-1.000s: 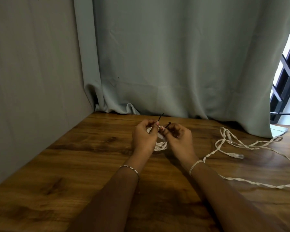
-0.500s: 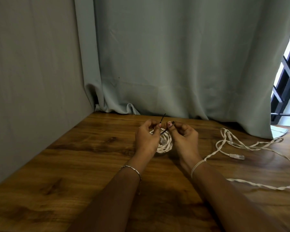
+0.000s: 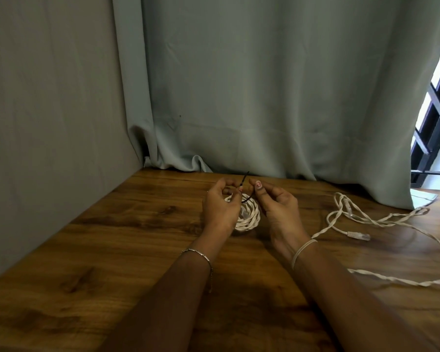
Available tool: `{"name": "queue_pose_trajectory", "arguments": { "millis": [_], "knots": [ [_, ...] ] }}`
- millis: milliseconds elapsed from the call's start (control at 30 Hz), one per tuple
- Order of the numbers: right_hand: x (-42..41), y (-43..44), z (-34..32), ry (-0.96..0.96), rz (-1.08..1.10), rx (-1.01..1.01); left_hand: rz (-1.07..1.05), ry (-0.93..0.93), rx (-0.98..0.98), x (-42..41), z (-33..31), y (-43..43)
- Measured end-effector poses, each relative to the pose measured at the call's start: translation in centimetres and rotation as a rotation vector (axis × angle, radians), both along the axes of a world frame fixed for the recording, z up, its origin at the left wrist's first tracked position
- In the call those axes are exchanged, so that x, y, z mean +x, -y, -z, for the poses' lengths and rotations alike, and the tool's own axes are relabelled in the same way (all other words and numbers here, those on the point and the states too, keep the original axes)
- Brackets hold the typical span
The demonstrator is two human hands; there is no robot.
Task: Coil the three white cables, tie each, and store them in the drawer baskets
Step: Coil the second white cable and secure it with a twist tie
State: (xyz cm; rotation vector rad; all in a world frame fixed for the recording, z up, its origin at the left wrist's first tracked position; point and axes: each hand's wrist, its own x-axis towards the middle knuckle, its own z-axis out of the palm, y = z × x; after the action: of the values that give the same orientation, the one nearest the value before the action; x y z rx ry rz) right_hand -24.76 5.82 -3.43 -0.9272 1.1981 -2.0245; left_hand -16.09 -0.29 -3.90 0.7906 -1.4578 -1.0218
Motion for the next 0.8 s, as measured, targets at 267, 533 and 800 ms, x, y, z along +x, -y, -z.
{"name": "queue_pose_trajectory", "arguments": {
  "millis": [267, 533, 800],
  "knots": [
    [-0.15, -0.53, -0.53, 0.07, 0.002, -0.01, -0.009, -0.061, 0.018, 0.02, -0.09, 0.09],
    [0.2, -0.8, -0.88, 0.099, -0.111, -0.023, 0.011, -0.006, -0.016, 0.08, -0.03, -0.13],
    [0.09, -0.88, -1.05, 0.074, -0.017, -0.055, 0.057, 0.088, -0.148, -0.33, 0.26, 0.22]
  ]
}}
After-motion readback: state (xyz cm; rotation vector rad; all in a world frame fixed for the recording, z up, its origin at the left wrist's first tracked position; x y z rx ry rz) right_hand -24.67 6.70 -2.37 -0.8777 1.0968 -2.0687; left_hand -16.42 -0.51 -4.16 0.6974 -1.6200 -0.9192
